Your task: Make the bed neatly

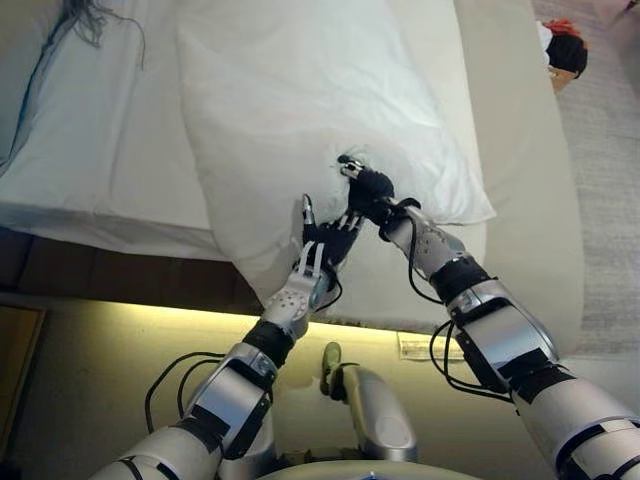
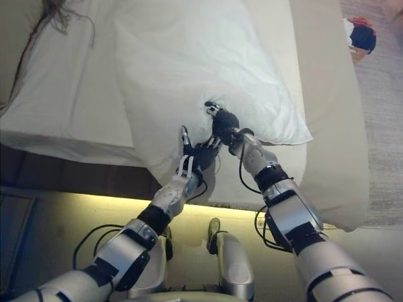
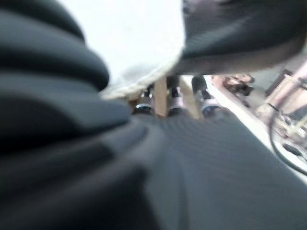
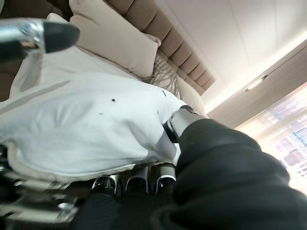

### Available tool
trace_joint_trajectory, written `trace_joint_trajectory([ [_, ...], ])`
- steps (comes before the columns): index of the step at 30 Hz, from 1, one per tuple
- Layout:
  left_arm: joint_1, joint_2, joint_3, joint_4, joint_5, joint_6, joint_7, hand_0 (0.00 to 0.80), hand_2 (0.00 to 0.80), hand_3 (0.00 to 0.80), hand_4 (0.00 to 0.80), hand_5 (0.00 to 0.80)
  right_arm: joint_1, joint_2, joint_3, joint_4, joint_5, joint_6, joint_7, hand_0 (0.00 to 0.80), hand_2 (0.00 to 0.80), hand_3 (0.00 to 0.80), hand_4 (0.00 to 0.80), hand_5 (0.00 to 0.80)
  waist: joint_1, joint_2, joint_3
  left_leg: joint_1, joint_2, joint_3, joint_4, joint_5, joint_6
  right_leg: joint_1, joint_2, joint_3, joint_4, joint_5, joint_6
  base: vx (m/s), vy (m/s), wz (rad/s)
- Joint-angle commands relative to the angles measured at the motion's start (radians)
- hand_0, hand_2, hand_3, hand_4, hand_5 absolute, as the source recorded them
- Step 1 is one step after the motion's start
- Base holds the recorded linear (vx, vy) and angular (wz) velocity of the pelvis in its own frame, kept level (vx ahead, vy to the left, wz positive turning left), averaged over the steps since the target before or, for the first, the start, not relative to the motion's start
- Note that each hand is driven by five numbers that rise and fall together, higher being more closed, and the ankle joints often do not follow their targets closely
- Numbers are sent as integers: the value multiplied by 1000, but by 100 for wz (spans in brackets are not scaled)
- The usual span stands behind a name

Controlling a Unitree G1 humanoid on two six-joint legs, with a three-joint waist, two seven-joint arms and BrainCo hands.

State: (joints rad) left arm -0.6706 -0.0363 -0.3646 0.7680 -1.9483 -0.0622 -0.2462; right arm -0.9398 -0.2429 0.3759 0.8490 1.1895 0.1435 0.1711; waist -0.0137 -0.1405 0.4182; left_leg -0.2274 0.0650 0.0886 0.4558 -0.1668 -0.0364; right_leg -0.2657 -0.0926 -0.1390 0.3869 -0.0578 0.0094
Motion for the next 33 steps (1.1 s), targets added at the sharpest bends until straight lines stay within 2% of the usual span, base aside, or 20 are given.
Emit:
trace_joint_trajectory([
  [1, -85, -80, 39, -25, -24, -29, -36, 0, 0, 0, 0, 0, -4, -41, 0, -155, 11, -43, 34, 800, 800, 800, 800, 800, -9, 6, -69, -50, 11, -15, 36, 10, 10, 38, -11, -21, 5, -39, -1, -9, 16, -4],
  [8, -85, -53, 82, 33, -24, -42, -20, 0, 0, 0, 0, 0, 4, -59, -6, -151, 16, -51, 34, 800, 800, 800, 800, 800, -7, 10, -64, -52, 10, -21, 37, 14, 7, 31, -19, -29, 22, -48, -3, -1, 3, 0],
  [18, -38, 8, 131, 102, -24, -5, -5, 0, 0, 0, 0, 0, 9, -77, -2, -147, 16, -43, 20, 800, 800, 800, 800, 800, 14, 21, -60, -52, 3, -36, 42, 20, 6, 29, -31, -41, 43, -56, -2, 5, 9, 5],
  [19, -36, 12, 132, 104, -24, -3, -4, 151, 151, 151, 151, 151, 11, -77, -3, -143, 13, -43, 21, 800, 800, 800, 800, 800, 16, 23, -61, -52, 2, -37, 42, 21, 5, 29, -32, -42, 44, -56, -2, 0, 0, 0],
  [20, -34, 17, 135, 105, -24, -1, -6, 800, 800, 800, 800, 800, 15, -78, -7, -135, 9, -46, 26, 800, 800, 800, 800, 800, 18, 26, -61, -52, 1, -38, 41, 22, 5, 30, -34, -44, 45, -57, -1, 0, 0, 0],
  [31, -19, 45, 141, 84, -24, 36, -36, 800, 800, 800, 800, 800, 38, -89, -26, -91, -52, -26, -16, 800, 800, 800, 800, 800, 28, 46, -64, -46, -13, -48, 44, 22, 5, 29, -49, -46, 63, -58, 8, 0, 15, 5],
  [32, -22, 50, 143, 83, -24, 39, -37, 800, 800, 800, 800, 800, 40, -90, -28, -76, -70, -18, -31, 527, 527, 527, 527, 527, 28, 48, -66, -44, -15, -49, 44, 22, 6, 31, -50, -45, 63, -59, 9, 0, 0, 0],
  [33, -22, 52, 142, 82, -24, 40, -38, 800, 800, 800, 800, 800, 42, -89, -30, -69, -84, -10, -44, 0, 0, 0, 0, 0, 28, 49, -67, -42, -15, -49, 43, 23, 6, 32, -51, -44, 63, -58, 10, 0, 35, 1],
])
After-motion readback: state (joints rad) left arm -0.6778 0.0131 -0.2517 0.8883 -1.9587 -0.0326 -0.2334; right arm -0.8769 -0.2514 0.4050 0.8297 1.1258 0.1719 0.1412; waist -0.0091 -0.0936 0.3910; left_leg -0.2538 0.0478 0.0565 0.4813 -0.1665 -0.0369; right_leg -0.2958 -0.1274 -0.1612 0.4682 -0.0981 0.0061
